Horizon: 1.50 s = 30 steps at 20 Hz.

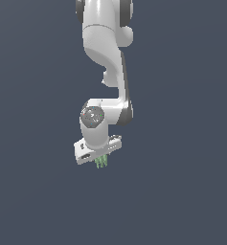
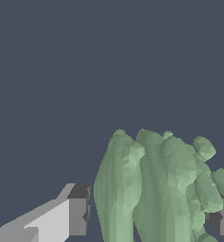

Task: Pick up the object and move it to a goal position.

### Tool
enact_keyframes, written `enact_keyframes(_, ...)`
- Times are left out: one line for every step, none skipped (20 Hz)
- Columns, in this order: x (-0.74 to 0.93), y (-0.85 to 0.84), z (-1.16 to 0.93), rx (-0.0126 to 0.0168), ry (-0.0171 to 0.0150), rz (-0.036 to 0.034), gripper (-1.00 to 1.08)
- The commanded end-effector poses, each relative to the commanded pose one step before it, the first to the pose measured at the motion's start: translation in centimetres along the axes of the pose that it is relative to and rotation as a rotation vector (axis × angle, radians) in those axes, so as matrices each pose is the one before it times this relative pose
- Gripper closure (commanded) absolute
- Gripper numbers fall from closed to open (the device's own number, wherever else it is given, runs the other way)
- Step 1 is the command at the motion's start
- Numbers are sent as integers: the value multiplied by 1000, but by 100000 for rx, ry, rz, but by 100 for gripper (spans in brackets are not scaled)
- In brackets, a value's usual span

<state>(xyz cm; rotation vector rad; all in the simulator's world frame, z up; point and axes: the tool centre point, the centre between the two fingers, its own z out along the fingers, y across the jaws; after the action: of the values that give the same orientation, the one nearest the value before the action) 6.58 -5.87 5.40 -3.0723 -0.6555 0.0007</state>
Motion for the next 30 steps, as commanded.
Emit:
enact_keyframes(23, 1, -13, -17, 37, -15, 108)
enact_keyframes(0, 0, 0, 0, 0, 0, 108)
enact_keyframes(0, 0, 0, 0, 0, 0, 108)
enact_keyframes(0, 0, 0, 0, 0, 0, 108)
enact_keyframes(0, 0, 0, 0, 0, 0, 108)
enact_keyframes(0, 0, 0, 0, 0, 0, 108)
enact_keyframes(-12, -6, -5, 0, 0, 0, 108)
enact_keyframes(20, -37, -34, 0, 0, 0, 108)
enact_keyframes(60, -111, -102, 0, 0, 0, 108)
enact_keyframes(100, -186, -171, 0, 0, 0, 108)
enact_keyframes(142, -264, -242, 0, 0, 0, 108)
enact_keyframes(186, -344, -316, 0, 0, 0, 108)
enact_keyframes(231, -425, -390, 0, 0, 0, 108)
enact_keyframes(275, -506, -465, 0, 0, 0, 108)
enact_keyframes(318, -582, -536, 0, 0, 0, 108)
enact_keyframes(358, -651, -601, 0, 0, 0, 108)
enact_keyframes(404, -731, -647, -25, -33, -26, 108)
enact_keyframes(427, -769, -713, 0, 0, 0, 108)
enact_keyframes(454, -813, -756, 0, 0, 0, 108)
enact_keyframes(465, -826, -769, 0, 0, 0, 108)
enact_keyframes(469, -824, -770, 0, 0, 0, 108)
enact_keyframes(472, -821, -769, 0, 0, 0, 108)
enact_keyframes(474, -818, -767, 0, 0, 0, 108)
enact_keyframes(476, -812, -763, 0, 0, 0, 108)
enact_keyframes(476, -802, -756, 0, 0, 0, 108)
enact_keyframes(476, -789, -746, 0, 0, 0, 108)
enact_keyframes(475, -774, -733, 0, 0, 0, 108)
enact_keyframes(452, -722, -686, 0, 0, 0, 108)
enact_keyframes(411, -644, -613, 0, 0, 0, 108)
enact_keyframes(371, -572, -546, 0, 0, 0, 108)
